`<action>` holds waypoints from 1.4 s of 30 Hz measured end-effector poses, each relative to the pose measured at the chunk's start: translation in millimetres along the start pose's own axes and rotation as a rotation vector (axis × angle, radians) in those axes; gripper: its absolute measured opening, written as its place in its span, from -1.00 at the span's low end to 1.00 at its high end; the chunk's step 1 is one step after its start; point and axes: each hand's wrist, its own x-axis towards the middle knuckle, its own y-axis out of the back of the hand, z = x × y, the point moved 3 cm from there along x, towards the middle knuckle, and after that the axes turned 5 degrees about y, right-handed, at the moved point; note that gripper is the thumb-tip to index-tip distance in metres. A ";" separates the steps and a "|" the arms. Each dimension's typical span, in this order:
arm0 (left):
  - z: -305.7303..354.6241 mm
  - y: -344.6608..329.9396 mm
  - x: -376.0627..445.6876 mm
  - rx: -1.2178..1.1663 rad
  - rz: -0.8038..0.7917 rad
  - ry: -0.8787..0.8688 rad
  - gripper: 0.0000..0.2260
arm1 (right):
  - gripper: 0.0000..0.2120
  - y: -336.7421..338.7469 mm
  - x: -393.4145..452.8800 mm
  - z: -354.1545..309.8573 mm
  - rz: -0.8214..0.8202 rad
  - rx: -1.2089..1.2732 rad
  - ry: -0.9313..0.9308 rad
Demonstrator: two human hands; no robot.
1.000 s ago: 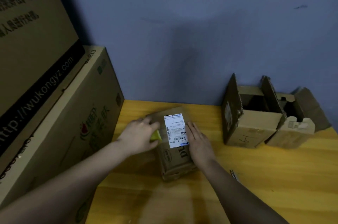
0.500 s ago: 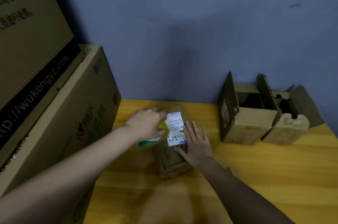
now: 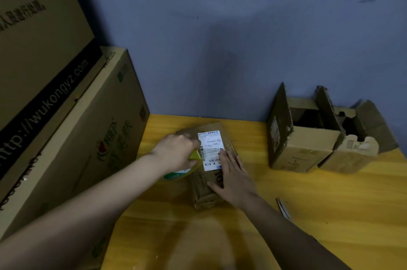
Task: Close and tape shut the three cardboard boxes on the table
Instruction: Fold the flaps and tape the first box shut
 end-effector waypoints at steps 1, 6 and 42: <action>-0.3 -0.7 0.5 0.021 -0.015 0.002 -0.58 | 0.09 -2.8 1.2 -1.4 0.008 -0.018 -0.004; -2.6 -2.6 4.0 0.056 -0.038 0.021 -0.59 | 0.08 -11.8 3.1 -6.8 0.006 -0.074 -0.031; -17.5 -1.0 -11.3 0.014 0.098 0.074 -0.42 | 0.07 -14.9 11.4 -45.3 -0.040 0.140 0.034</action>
